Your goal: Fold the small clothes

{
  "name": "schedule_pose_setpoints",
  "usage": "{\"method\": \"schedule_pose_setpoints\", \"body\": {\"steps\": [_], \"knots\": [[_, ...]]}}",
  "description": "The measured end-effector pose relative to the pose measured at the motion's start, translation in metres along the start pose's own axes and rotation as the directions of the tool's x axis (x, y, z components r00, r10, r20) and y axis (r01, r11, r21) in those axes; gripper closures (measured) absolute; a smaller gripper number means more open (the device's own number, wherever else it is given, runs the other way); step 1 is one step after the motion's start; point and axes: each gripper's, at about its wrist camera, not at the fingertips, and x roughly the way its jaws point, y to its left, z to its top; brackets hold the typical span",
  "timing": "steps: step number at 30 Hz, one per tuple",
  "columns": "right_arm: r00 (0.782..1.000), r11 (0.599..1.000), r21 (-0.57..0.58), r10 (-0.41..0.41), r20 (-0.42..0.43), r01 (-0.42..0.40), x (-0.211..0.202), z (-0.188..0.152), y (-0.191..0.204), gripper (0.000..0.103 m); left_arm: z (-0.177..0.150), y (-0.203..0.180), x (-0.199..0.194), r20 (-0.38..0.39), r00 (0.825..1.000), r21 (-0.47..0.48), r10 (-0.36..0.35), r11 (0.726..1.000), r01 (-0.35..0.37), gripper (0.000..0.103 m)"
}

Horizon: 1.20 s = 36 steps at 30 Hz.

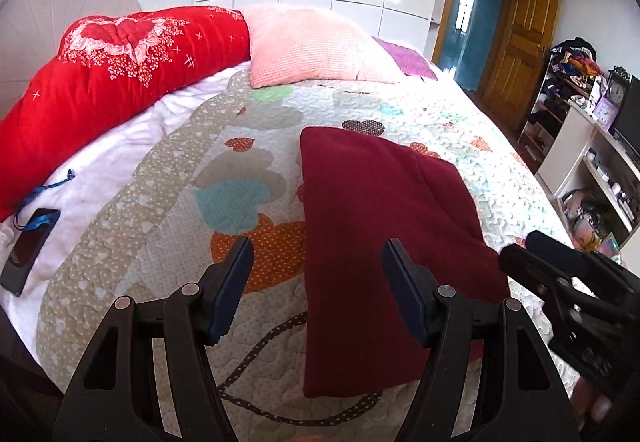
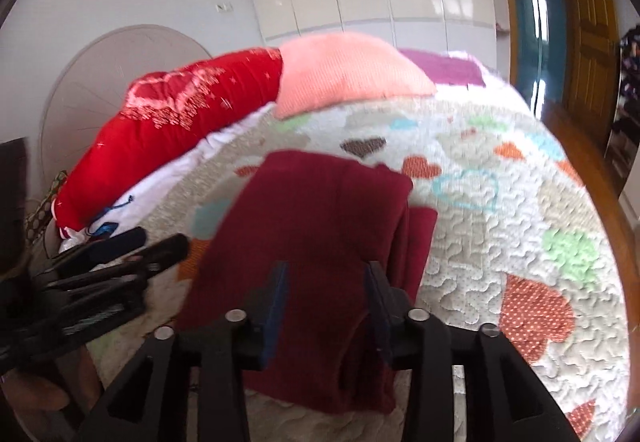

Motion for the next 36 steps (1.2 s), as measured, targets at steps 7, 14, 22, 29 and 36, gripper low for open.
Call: {"method": "schedule_pose_setpoints", "body": {"steps": [7,14,22,29,36], "knots": [[0.998,0.999,-0.034,-0.029,0.051,0.031,-0.025,-0.002,0.017,0.057,0.004,-0.001,-0.023,0.072,0.997,0.014,0.019,1.000,-0.020,0.036],[0.999,0.999,-0.037,-0.031,0.042,0.033,-0.022,0.000,0.019,0.056,0.006,-0.001,-0.033,0.114,0.993,0.034,0.037,0.999,-0.041,0.036],[0.999,0.999,-0.031,-0.022,0.031,0.023,-0.017,-0.004,0.019,0.056,0.002,-0.001,-0.034,0.122,0.992,0.037,0.041,0.998,-0.046,0.036],[0.999,0.999,-0.036,-0.016,0.029,0.017,-0.016,-0.005,0.022,0.056,0.000,-0.002,-0.032,0.118,0.992,0.038,0.041,0.998,-0.046,0.036],[1.000,0.999,-0.031,-0.011,0.020,0.012,-0.013,-0.007,0.023,0.056,-0.002,-0.002,-0.030,0.113,0.993,0.035,0.044,0.998,-0.048,0.036]]}}
